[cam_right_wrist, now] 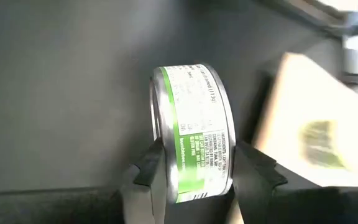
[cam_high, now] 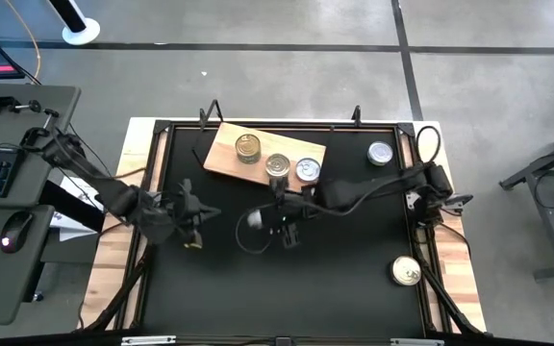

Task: Stack canned seafood by type on shelf
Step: Put the bottom green tuna can on the shelf

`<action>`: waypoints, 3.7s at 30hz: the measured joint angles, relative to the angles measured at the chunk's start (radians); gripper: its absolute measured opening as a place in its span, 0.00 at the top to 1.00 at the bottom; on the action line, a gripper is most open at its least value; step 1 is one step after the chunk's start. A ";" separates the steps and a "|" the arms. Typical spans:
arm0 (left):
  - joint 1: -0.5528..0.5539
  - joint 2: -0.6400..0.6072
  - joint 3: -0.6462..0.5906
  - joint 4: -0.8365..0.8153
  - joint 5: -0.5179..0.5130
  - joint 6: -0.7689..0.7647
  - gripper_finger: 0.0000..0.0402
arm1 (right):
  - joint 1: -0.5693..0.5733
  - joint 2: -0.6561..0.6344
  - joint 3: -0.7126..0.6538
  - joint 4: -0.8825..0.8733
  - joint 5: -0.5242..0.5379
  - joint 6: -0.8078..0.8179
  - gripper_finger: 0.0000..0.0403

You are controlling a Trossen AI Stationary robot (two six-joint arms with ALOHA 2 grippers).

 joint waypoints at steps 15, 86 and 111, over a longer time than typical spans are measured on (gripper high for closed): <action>0.032 -0.051 0.000 -0.148 0.025 0.103 1.00 | -0.213 -0.016 0.220 -0.172 0.348 0.049 0.70; 0.046 -0.093 0.000 -0.220 -0.010 -0.290 1.00 | -0.423 0.197 0.053 0.570 -0.074 -0.158 0.70; 0.036 -0.018 0.000 -0.273 0.027 -0.396 1.00 | -0.258 0.424 0.054 0.746 0.325 -0.626 0.69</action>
